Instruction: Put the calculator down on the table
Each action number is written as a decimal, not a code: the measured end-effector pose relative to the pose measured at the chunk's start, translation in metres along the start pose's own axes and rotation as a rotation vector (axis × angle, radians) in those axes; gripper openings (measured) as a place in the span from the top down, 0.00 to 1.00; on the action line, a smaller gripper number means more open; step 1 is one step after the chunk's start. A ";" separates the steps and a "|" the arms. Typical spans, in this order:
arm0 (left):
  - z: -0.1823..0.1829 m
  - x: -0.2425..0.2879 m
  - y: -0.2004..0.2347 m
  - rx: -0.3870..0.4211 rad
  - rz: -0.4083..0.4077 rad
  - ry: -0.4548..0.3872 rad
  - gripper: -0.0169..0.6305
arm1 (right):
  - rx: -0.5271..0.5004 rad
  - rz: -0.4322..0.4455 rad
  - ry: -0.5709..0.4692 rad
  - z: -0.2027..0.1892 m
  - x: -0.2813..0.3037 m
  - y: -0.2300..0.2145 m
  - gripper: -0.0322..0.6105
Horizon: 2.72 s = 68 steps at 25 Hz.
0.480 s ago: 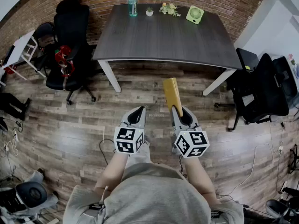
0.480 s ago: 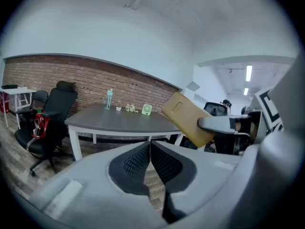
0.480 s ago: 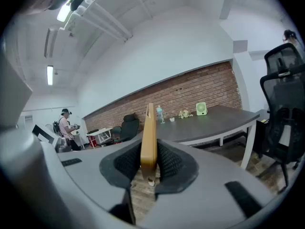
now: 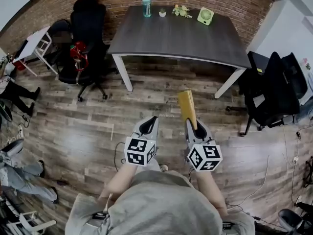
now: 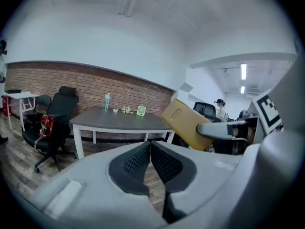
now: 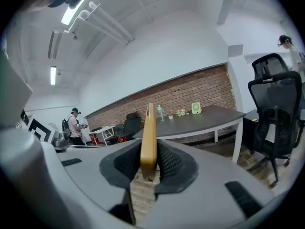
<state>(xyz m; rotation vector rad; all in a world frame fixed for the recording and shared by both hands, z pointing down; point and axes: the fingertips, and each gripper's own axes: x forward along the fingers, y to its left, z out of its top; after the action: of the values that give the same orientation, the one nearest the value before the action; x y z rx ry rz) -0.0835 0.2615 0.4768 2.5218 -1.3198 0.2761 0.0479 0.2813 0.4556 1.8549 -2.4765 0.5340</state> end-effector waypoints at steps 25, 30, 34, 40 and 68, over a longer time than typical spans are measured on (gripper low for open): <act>-0.016 -0.052 -0.034 -0.002 -0.008 -0.021 0.94 | -0.007 0.039 -0.035 -0.006 -0.050 0.025 0.82; -0.017 -0.048 -0.029 -0.014 -0.007 -0.012 0.94 | -0.004 0.039 -0.029 -0.005 -0.044 0.025 0.82; -0.015 -0.037 -0.026 -0.018 -0.009 -0.017 0.94 | 0.010 0.035 -0.037 -0.002 -0.033 0.016 0.82; -0.008 -0.008 -0.016 -0.028 -0.015 -0.017 0.94 | 0.006 0.024 -0.045 0.008 -0.008 -0.004 0.82; 0.083 0.178 0.102 -0.010 -0.056 0.003 0.94 | 0.036 -0.033 -0.033 0.084 0.201 -0.074 0.82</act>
<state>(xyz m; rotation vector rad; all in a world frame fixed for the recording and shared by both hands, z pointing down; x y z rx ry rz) -0.0641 0.0408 0.4674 2.5447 -1.2444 0.2608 0.0730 0.0532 0.4367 1.9288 -2.4685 0.5554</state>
